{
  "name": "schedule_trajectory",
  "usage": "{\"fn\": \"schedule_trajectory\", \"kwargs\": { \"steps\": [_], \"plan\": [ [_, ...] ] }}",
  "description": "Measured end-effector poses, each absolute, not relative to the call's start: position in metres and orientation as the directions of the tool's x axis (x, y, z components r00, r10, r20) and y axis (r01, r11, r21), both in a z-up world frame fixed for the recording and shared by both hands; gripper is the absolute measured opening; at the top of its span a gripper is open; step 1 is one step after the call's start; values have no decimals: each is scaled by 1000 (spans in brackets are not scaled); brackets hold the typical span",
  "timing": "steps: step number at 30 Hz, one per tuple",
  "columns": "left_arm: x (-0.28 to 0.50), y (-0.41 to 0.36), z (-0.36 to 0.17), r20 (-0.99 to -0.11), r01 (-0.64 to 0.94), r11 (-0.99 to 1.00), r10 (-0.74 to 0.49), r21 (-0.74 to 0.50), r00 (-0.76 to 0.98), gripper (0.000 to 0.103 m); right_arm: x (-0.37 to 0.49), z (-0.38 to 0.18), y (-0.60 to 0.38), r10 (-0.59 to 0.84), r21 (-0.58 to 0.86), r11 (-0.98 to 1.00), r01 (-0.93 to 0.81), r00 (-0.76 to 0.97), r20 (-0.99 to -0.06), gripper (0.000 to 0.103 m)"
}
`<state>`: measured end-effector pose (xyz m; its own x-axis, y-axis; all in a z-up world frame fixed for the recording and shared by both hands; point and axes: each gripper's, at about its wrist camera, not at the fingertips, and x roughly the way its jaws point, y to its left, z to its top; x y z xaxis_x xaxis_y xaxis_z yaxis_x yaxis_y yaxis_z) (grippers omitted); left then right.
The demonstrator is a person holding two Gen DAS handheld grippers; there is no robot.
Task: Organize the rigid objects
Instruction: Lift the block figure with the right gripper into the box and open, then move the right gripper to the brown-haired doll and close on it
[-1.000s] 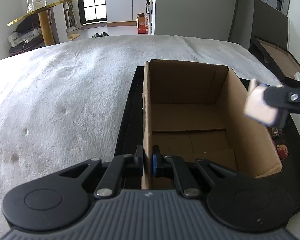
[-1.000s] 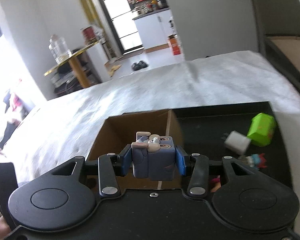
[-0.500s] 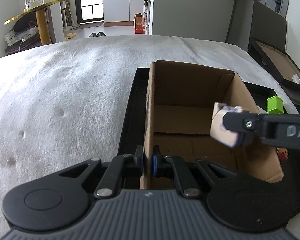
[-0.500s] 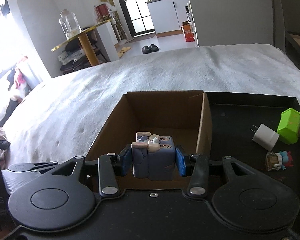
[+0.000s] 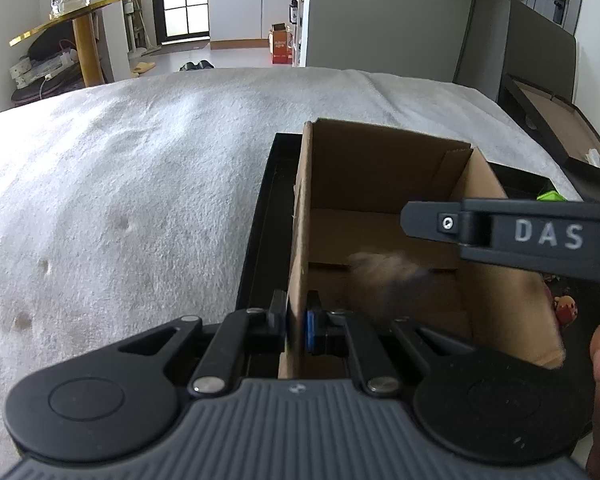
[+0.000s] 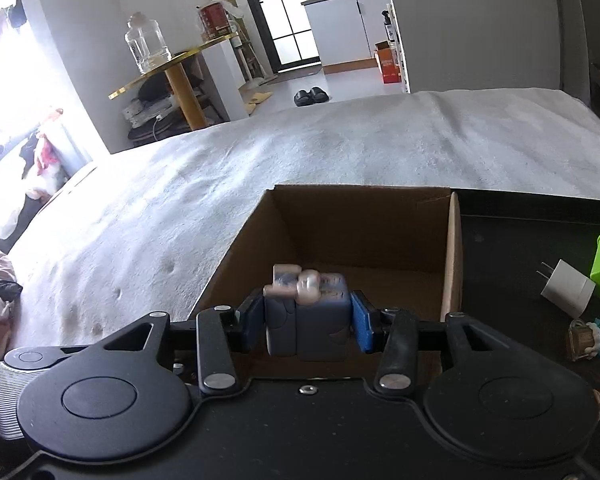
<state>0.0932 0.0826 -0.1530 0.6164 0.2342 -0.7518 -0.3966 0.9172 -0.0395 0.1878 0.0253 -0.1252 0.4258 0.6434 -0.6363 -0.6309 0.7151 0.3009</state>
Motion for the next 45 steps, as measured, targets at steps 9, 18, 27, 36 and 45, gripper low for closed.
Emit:
{"fn": "schedule_trajectory", "kwargs": {
  "steps": [9, 18, 27, 36, 45],
  "plan": [
    [96, 78, -155, -763, -416, 909, 269, 1, 588, 9, 189, -111, -8, 662, 339, 711, -616, 423, -618, 50],
    [98, 75, -152, -769, -422, 906, 287, 24, 571, 9, 192, -108, -44, 647, 355, 734, -579, 438, -624, 51],
    [100, 66, -147, -772, -425, 902, 322, 75, 548, 10, 199, -113, -71, 628, 363, 760, -539, 467, -622, 51],
    [111, 66, -146, -794, -444, 886, 364, 133, 487, 36, 213, -131, -96, 579, 356, 803, -478, 485, -656, 51],
    [124, 57, -137, -780, -454, 872, 411, 185, 471, 75, 225, -166, -116, 485, 304, 864, -403, 501, -716, 51]
  ]
}}
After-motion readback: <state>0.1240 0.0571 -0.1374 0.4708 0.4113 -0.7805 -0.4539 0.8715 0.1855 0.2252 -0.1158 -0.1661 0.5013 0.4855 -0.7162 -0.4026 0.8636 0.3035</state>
